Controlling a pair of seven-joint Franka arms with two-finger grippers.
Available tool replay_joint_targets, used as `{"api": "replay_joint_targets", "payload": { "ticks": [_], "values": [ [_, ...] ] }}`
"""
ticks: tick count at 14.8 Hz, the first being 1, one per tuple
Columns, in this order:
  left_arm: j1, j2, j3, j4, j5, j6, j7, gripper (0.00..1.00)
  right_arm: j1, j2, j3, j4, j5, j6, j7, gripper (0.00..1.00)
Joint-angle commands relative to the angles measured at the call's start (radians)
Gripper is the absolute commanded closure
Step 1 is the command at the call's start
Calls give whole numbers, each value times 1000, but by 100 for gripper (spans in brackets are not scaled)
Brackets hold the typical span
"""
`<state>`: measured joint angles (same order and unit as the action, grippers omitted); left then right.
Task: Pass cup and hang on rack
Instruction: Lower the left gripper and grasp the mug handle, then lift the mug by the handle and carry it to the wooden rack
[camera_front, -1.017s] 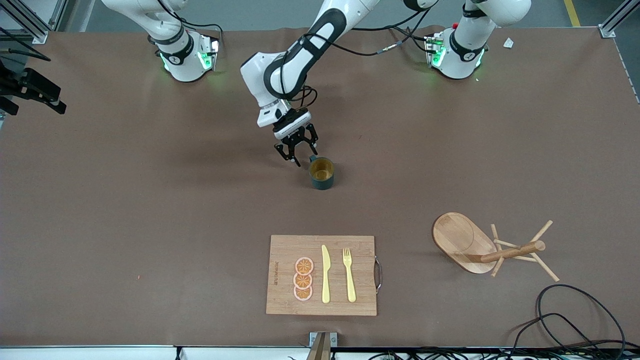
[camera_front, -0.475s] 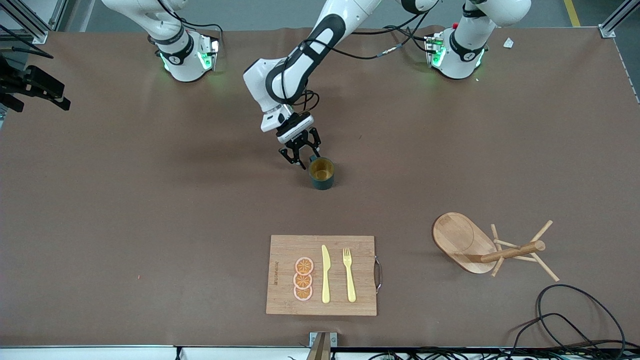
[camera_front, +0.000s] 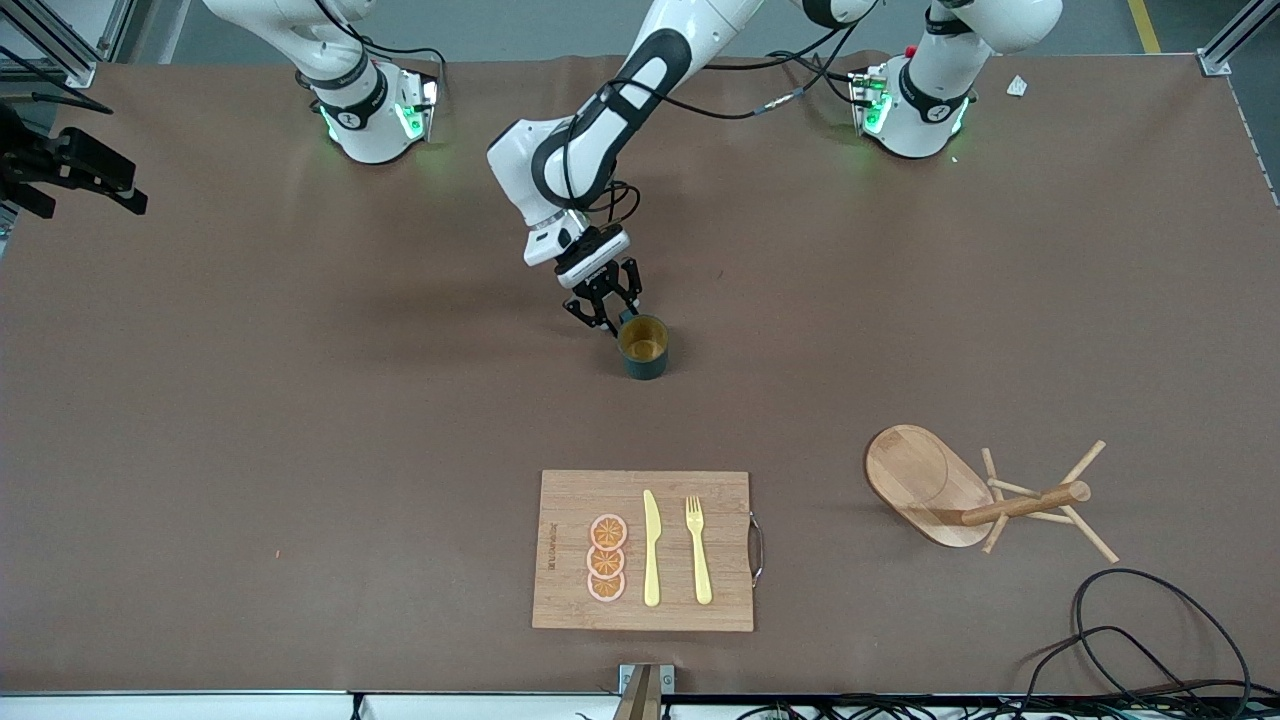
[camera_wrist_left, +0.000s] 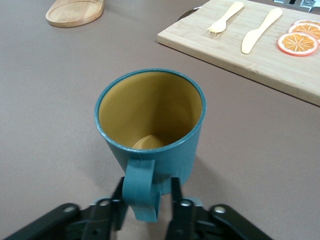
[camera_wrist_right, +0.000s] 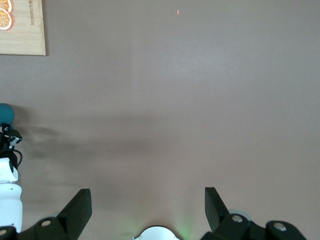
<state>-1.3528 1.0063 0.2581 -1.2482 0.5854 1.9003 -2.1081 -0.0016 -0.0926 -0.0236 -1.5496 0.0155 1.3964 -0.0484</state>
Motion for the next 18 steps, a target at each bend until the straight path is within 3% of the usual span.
{"api": "replay_joint_targets", "payload": {
  "ticks": [1, 6, 9, 18],
  "values": [
    [-8, 20, 12, 27, 14, -21, -12, 72, -15, 4, 11, 5, 9, -11, -8, 0],
    [3, 3, 15, 27, 17, -23, 71, 100, -15, 2, 11, 3, 6, -2, -13, 0],
    [6, -46, 39, 26, -1, -41, 132, 100, -15, 2, 11, 5, -3, 21, -15, 0],
    [224, -376, 44, 23, -255, -43, 382, 100, -14, 2, 14, 3, -3, 10, -15, 0]
  ]
}}
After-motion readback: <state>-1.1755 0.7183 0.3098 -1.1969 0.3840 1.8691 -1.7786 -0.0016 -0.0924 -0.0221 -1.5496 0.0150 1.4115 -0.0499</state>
